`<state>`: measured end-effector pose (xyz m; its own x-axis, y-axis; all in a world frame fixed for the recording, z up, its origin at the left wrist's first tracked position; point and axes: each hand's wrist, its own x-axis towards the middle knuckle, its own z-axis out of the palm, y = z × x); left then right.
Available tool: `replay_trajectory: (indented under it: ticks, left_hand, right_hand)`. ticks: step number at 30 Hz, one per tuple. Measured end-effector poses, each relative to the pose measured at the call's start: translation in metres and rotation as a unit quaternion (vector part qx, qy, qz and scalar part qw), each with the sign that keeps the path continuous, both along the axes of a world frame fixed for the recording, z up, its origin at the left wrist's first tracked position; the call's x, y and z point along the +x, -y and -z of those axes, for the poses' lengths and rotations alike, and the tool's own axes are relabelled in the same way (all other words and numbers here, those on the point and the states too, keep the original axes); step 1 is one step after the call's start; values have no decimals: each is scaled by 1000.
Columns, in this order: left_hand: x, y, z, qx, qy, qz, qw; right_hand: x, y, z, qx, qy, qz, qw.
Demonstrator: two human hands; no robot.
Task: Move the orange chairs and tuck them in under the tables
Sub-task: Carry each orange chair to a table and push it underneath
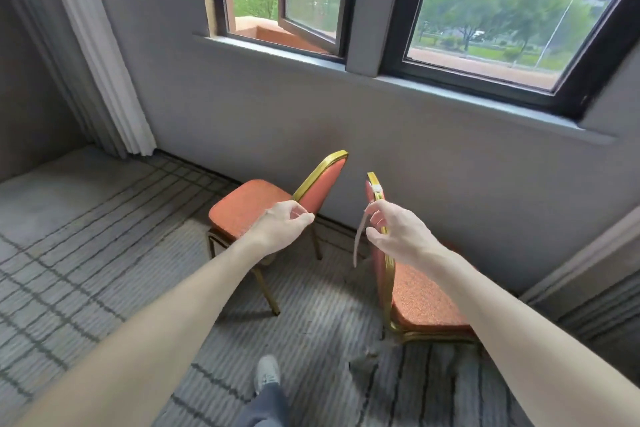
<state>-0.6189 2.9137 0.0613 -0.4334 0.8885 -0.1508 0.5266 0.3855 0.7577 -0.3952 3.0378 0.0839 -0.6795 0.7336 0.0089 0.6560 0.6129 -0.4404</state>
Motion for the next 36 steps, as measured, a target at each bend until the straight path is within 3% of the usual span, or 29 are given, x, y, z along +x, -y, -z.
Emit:
replay_trajectory:
  ticks: [8, 17, 21, 27, 31, 36]
  left_hand:
    - [-115, -176, 25, -4, 101, -56, 993]
    - [-167, -289, 72, -71, 132, -45, 988]
    - [-176, -341, 93, -121, 141, -57, 981]
    - [-189, -400, 118, -236, 169, -16, 957]
    - [-223, -415, 101, -251, 156, -30, 955]
    - [-301, -409, 60, -202, 75, -165, 962]
  right_hand:
    - [-133, -170, 9, 16, 93, 0, 996]
    - [-227, -296, 64, 41, 150, -77, 985]
    - [-264, -360, 97, 122, 236, -169, 949]
    - [-328, -430, 131, 170, 298, -373, 862]
    - [-377, -455, 121, 156, 250, -477, 828]
    - [-474, -463, 89, 119, 128, -507, 844]
